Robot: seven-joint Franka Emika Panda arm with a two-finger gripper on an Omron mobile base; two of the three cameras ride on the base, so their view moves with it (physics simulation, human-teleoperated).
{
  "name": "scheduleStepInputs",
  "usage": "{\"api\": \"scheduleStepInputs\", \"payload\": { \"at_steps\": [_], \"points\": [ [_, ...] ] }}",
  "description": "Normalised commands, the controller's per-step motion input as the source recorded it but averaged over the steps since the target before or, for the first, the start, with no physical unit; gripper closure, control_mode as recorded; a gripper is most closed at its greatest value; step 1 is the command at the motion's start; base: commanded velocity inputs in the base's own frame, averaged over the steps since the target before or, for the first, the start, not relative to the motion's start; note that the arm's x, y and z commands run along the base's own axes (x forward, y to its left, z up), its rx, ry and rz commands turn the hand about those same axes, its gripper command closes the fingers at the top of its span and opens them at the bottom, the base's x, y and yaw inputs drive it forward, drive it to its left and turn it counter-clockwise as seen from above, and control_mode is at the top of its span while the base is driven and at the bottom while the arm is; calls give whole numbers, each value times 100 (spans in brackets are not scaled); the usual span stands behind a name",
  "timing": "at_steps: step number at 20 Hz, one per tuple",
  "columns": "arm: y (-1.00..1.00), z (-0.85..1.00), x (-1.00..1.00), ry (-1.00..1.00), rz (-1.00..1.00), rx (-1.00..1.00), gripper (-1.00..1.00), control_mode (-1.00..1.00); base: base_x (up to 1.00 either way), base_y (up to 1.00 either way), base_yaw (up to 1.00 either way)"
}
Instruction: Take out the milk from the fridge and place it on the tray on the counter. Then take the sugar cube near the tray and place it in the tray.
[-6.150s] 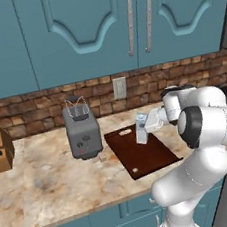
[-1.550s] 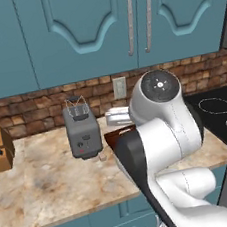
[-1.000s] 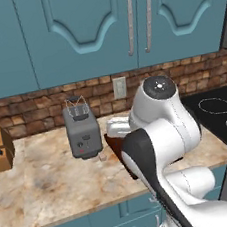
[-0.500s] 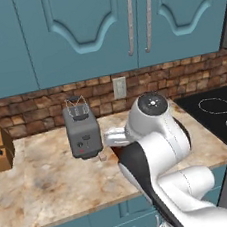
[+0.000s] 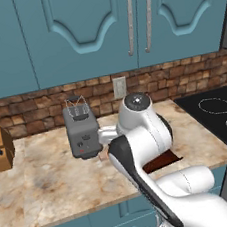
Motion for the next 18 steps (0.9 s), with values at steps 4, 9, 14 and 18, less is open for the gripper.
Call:
{"api": "scheduleStepInputs", "payload": {
  "at_steps": [4,9,14,18],
  "points": [
    [7,-45,30,0,0,-7,-100,-100,0,0,0],
    [5,-33,29,5,3,0,-100,-100,0,0,0],
    [7,-25,16,0,10,0,-100,-100,0,0,0],
    [16,-35,5,0,9,-9,-100,-100,0,0,0]
  ]
}}
